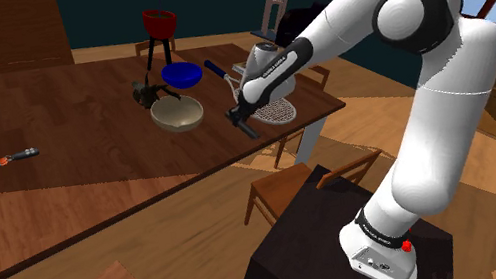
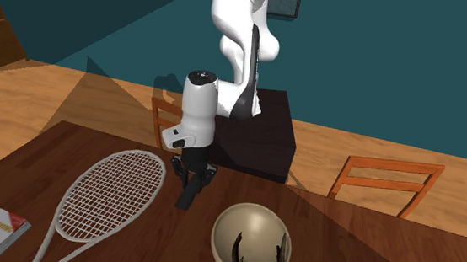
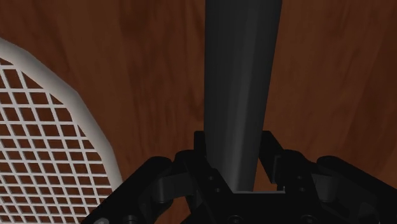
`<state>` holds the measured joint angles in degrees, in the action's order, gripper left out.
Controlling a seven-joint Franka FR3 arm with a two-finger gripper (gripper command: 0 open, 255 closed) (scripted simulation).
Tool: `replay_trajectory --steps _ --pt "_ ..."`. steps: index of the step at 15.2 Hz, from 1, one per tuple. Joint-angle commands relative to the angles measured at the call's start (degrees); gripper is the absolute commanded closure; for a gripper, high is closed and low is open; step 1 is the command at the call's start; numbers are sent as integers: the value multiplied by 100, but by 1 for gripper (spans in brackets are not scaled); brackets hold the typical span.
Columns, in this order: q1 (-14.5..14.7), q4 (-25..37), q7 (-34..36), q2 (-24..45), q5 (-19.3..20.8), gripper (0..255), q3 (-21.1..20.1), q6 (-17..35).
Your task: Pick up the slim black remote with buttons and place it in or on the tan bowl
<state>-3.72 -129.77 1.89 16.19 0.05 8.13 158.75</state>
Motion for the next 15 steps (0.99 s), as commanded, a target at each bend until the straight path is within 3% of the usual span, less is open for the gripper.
replay_trajectory --steps 1,15 --pt "11 28 12 -122 25 255 17 -152" --pt "70 223 100 -930 197 255 84 -1149"
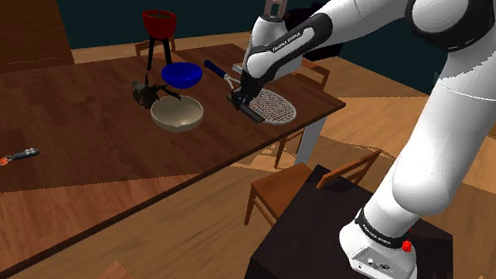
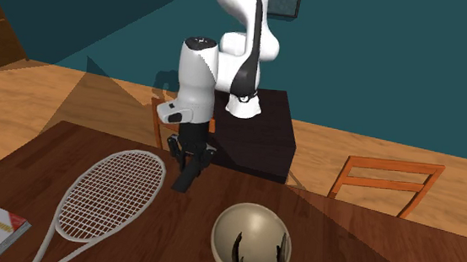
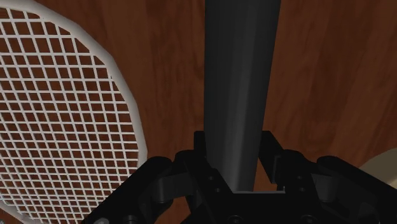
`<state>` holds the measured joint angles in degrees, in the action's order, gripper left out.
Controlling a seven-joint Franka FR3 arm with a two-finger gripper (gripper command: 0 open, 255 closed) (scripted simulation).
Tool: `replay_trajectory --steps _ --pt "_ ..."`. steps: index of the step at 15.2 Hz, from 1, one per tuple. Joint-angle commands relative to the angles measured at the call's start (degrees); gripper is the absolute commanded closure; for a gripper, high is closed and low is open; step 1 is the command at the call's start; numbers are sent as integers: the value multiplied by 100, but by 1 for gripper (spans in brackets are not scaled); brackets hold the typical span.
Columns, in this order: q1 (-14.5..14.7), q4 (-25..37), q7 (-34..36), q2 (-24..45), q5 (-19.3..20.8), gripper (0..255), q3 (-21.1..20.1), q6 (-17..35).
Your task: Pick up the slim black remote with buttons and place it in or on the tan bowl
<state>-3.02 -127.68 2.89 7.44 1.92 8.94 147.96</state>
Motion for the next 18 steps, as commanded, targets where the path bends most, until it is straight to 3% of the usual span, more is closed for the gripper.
replay_trajectory --steps 1,13,18 --pt "3 38 5 -105 19 255 5 -144" --pt "20 408 35 -616 100 255 9 -1021" --pt "289 1260 568 81 143 255 -218 -1205"
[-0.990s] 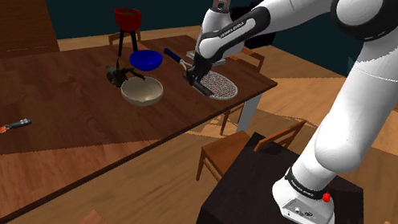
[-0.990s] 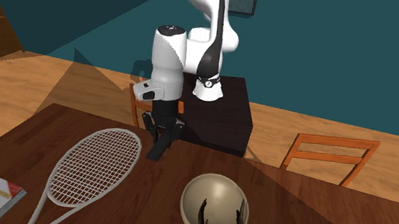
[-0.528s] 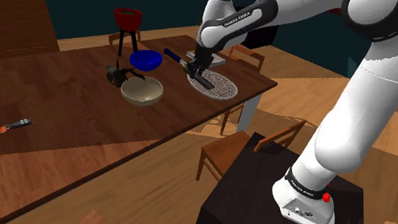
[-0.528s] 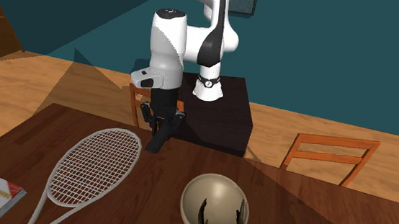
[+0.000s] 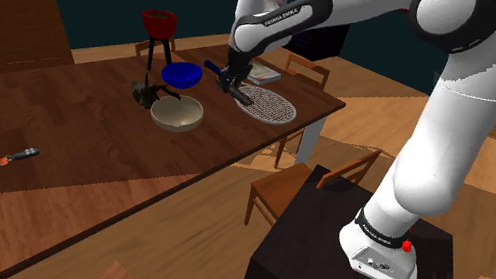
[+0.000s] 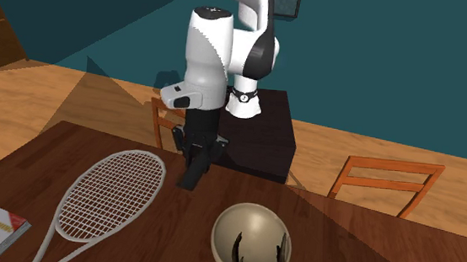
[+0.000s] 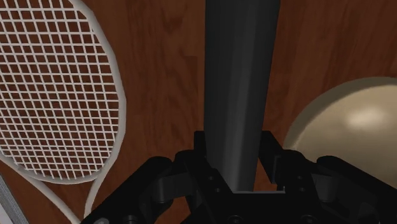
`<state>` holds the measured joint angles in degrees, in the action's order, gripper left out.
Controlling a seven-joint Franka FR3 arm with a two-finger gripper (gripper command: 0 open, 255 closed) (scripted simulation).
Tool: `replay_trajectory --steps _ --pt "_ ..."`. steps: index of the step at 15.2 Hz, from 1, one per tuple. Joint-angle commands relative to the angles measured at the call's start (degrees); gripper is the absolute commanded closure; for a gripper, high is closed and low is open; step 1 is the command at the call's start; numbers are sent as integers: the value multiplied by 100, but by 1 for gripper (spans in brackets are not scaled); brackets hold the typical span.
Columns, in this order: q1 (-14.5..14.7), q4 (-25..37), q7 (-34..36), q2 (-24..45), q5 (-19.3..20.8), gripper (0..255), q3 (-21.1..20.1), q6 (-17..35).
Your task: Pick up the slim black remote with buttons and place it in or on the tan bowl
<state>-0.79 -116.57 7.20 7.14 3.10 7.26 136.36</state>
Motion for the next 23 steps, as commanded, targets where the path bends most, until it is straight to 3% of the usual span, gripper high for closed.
replay_trajectory --steps 1,7,14,23 --pt "121 340 235 258 35 255 -86 -94" --pt "439 1663 771 1223 101 255 -262 -491" --pt "772 3616 1231 2516 146 255 -378 -1194" --pt "773 3288 1284 2750 163 255 -372 -633"
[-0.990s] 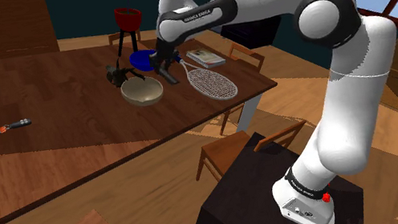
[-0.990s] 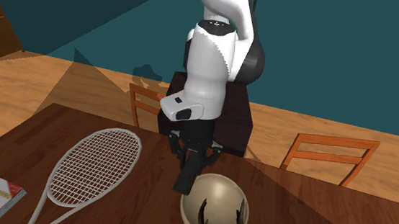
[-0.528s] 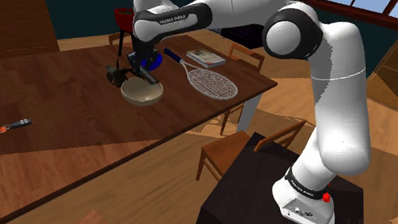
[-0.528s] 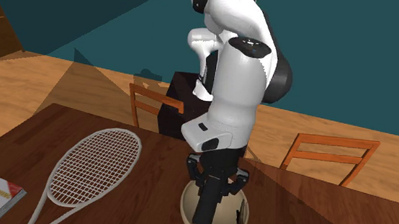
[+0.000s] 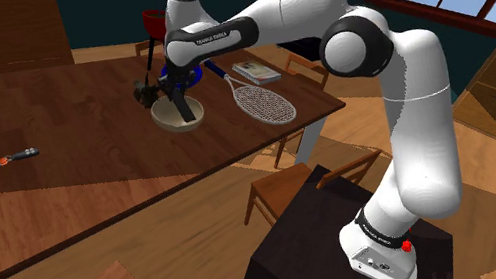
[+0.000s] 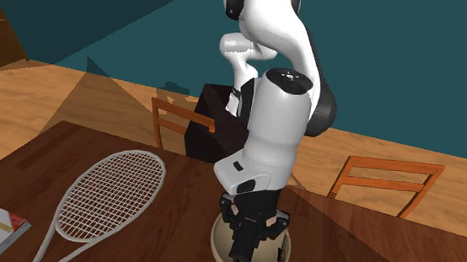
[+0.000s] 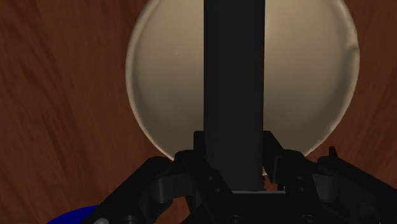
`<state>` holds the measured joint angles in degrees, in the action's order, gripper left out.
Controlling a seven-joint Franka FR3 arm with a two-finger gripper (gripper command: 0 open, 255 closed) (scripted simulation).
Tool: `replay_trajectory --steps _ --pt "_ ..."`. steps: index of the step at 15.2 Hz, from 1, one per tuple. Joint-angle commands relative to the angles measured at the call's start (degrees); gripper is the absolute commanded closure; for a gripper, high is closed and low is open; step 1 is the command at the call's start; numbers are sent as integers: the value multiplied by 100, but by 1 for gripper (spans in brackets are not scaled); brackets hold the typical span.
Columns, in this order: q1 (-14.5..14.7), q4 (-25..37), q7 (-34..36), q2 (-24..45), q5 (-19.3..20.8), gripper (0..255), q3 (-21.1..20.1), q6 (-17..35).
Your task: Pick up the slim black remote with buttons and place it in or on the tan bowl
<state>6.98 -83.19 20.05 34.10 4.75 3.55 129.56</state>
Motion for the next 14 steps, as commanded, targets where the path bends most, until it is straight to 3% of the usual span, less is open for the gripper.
replay_trajectory --steps 1,9,10,14 --pt "-4 -78 5 86 0 255 -1 107" --pt "-4 -99 10 113 2 255 0 155" --pt "0 -72 12 114 1 0 -1 130" --pt "-12 -35 -3 137 -3 0 -1 117"
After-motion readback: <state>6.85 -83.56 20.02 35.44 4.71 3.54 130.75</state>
